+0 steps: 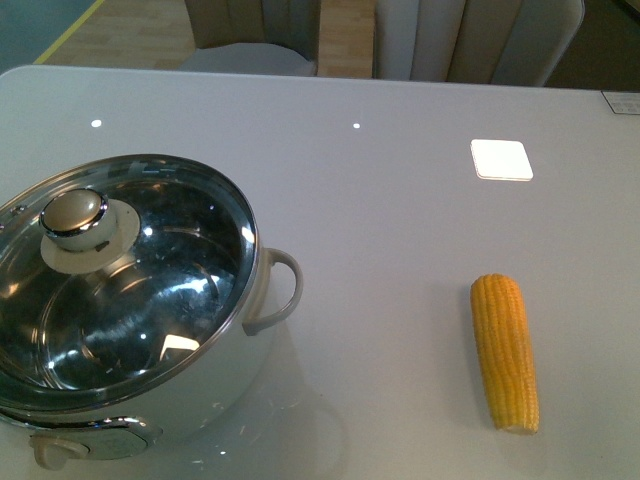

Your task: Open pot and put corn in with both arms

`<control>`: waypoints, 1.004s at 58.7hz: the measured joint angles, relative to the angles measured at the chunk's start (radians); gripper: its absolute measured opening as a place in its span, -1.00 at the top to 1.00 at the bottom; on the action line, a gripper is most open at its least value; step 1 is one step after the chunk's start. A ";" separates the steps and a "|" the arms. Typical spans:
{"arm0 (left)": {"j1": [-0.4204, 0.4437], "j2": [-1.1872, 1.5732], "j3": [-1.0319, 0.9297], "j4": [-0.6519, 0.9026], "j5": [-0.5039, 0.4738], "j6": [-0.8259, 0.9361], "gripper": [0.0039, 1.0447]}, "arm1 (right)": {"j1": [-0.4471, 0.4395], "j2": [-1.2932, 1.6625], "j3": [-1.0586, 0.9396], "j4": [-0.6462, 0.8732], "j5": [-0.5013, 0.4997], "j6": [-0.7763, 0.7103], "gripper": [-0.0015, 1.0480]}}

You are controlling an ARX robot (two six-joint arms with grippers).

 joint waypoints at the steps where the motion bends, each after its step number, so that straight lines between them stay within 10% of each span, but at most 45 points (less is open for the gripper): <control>1: 0.000 0.000 0.000 0.000 0.000 0.000 -0.87 | 0.000 0.000 0.000 0.000 0.000 0.000 -0.83; 33: 0.000 0.000 0.000 0.000 0.000 0.000 -0.87 | 0.000 0.000 0.000 0.000 0.000 0.000 -0.83; 43: -0.025 0.299 0.170 -0.404 -0.123 -0.132 -0.87 | 0.000 -0.001 0.000 0.000 -0.002 0.000 -0.83; 59: 0.056 0.619 0.225 -0.045 -0.075 -0.085 -0.87 | 0.000 -0.001 0.000 0.000 -0.001 0.000 -0.83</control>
